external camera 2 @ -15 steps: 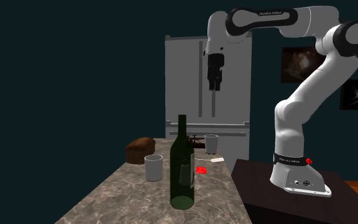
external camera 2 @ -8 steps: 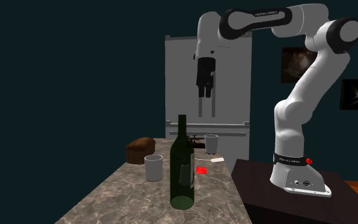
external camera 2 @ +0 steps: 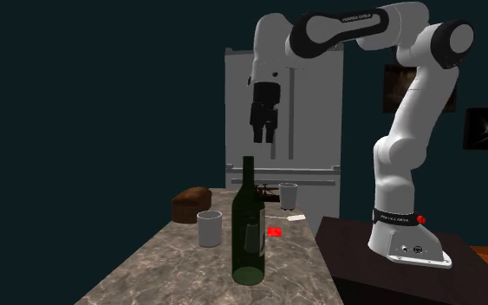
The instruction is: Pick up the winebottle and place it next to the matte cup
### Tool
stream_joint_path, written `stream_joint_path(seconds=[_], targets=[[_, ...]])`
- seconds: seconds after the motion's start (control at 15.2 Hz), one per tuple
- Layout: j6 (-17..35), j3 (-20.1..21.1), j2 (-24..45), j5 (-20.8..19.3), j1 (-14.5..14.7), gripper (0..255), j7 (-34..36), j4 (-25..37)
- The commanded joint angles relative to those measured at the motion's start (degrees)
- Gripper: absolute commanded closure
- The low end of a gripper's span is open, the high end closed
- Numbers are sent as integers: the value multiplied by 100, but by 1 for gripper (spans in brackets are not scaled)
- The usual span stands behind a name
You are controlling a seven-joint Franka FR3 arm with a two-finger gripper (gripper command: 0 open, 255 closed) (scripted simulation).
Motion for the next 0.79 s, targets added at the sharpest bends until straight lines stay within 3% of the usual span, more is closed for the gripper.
stream_joint_path(seconds=[0.0, 0.26, 0.73], targets=[[250, 236, 368, -65, -2, 0, 236, 153], [552, 644, 1028, -313, 9, 0, 719, 542], [1099, 729, 1228, -394, 8, 0, 790, 171]])
